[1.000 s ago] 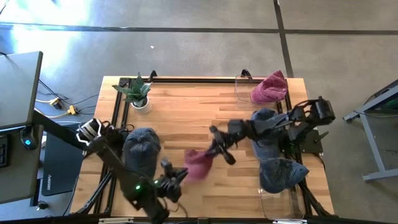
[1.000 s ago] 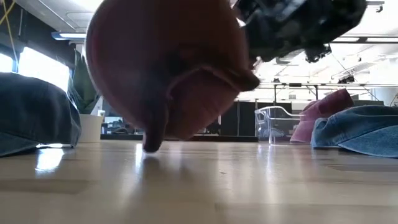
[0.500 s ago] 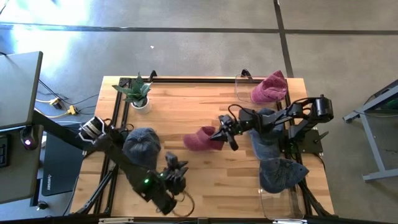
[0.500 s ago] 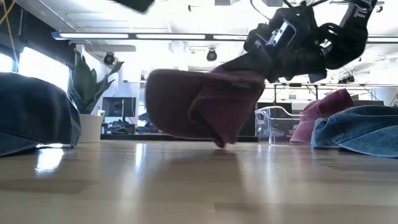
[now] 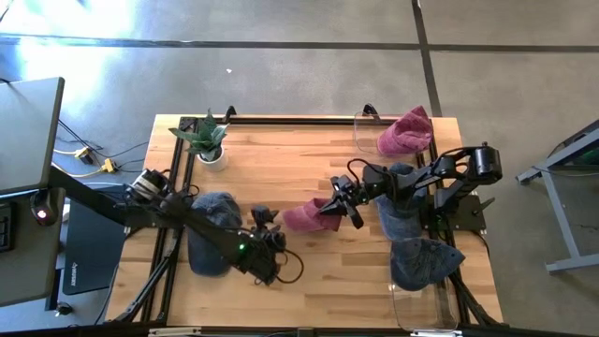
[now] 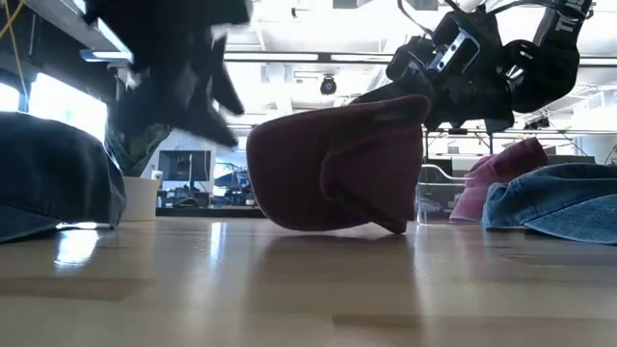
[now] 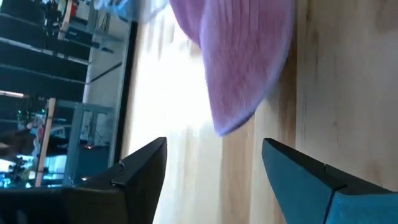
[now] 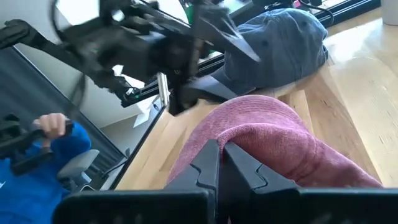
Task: Pick & Place hat
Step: Put the red cap into the top transparent bin
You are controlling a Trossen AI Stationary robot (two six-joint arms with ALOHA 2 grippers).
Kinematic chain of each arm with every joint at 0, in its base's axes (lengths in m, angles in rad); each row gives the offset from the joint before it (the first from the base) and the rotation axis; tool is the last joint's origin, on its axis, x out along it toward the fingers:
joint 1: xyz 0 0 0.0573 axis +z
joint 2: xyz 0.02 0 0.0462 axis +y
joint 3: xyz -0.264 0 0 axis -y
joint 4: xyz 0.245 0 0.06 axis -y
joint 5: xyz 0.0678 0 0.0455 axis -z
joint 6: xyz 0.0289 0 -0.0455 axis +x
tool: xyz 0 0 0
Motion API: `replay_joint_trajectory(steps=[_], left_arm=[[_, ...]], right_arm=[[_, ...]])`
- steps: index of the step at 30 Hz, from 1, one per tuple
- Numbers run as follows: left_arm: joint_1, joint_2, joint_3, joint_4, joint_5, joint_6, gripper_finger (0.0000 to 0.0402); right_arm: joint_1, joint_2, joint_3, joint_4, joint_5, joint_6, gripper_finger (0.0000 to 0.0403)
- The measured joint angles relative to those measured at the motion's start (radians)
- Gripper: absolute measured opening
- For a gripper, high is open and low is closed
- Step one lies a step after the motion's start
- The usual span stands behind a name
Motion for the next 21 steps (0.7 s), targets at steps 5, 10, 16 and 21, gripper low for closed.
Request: replay_joint_trajectory(steps=[5,10,16,21], left_arm=[[0.047,0.0,-0.137,0.237,-0.028,0.042,0.0255],[0.101,0.0,-0.213,0.503,0.026,0.162,0.0211],[0.145,0.0,-0.22,0.584,0.046,0.191,0.0099],[0.13,0.0,-0.174,0.52,0.141,0.209,0.0012]], right_arm=[[0.0,0.0,0.0,0.008,0.0,0.004,0.0014],[0.002,0.0,0.0,0.037,0.0,0.011,0.0007],[0.002,0.0,0.0,0.028,-0.001,0.007,0.0016],[0.003,0.0,0.0,-0.025,-0.008,-0.035,0.0056]])
